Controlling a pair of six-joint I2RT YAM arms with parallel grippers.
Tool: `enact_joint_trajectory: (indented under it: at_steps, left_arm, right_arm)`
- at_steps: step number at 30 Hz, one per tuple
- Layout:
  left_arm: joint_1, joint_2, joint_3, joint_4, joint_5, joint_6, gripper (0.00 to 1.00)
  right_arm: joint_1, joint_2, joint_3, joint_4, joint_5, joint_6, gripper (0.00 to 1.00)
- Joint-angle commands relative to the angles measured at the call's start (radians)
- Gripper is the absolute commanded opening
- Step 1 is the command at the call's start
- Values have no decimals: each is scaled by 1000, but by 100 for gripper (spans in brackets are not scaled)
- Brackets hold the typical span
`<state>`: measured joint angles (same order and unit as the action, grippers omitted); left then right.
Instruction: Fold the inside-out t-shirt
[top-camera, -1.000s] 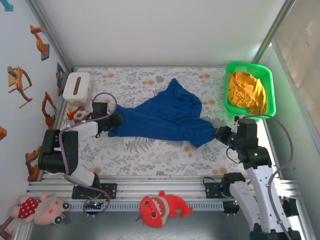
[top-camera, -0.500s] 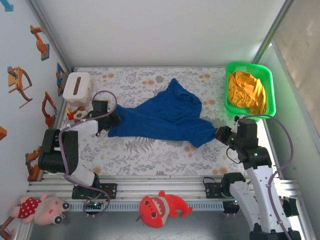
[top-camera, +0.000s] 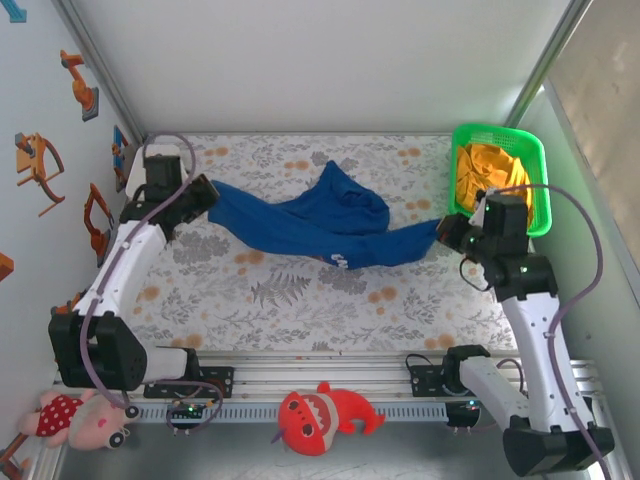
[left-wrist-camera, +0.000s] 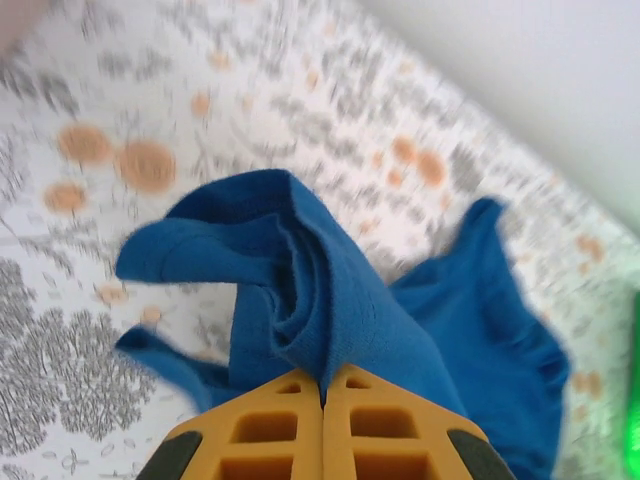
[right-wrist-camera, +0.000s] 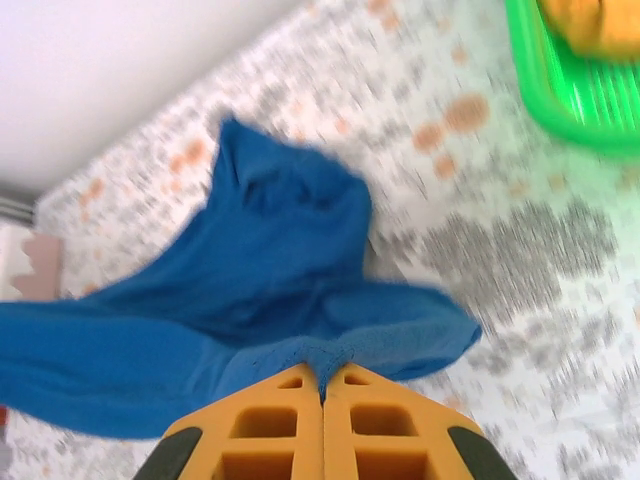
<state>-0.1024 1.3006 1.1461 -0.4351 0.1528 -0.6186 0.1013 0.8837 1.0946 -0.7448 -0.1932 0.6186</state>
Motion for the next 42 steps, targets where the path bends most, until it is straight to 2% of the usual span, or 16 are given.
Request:
enact_joint_trajectory:
  at_steps: [1, 6, 9, 11, 14, 16, 18, 19, 20, 23, 27, 34, 42]
  left_arm:
    - [77, -55, 65, -98, 57, 21, 0]
    - [183, -103, 146, -93, 111, 2, 0]
    - [198, -114, 154, -93, 151, -14, 0]
    - [197, -118, 114, -73, 196, -41, 0]
    - [187, -137, -10, -14, 261, -95, 2]
    - [156, -155, -124, 49, 296, -130, 9]
    - [97, -172, -224, 103, 306, -141, 25]
    - [57, -178, -266, 121, 296, -141, 36]
    - [16, -179, -299, 131, 288, -139, 43]
    - [-71, -183, -391, 142, 210, -129, 51]
    - [-95, -187, -461, 127, 78, -127, 62]
    - [-96, -133, -487, 149, -67, -78, 67]
    - [-96, 14, -512, 382, -76, -20, 68]
  right_arm:
    - [-14, 46, 157, 17, 22, -52, 0]
    - [-84, 143, 407, -9, -26, -56, 0]
    - [-88, 169, 481, -12, -73, -35, 0]
    - [-88, 159, 450, 1, -103, -21, 0]
    - [-88, 104, 315, 20, -100, -15, 0]
    - [-89, 54, 194, 38, -89, -8, 0]
    - [-88, 12, 82, 52, -80, -4, 0]
    - [-89, -12, 29, 54, -69, -4, 0]
    - [-88, -31, -17, 57, -57, -3, 0]
    - [-89, -76, -130, 57, -26, -10, 0]
    - [-88, -99, -192, 57, -29, -8, 0]
    - [-88, -104, -212, 59, -39, -8, 0]
    - [-88, -115, -216, 61, -52, 1, 0]
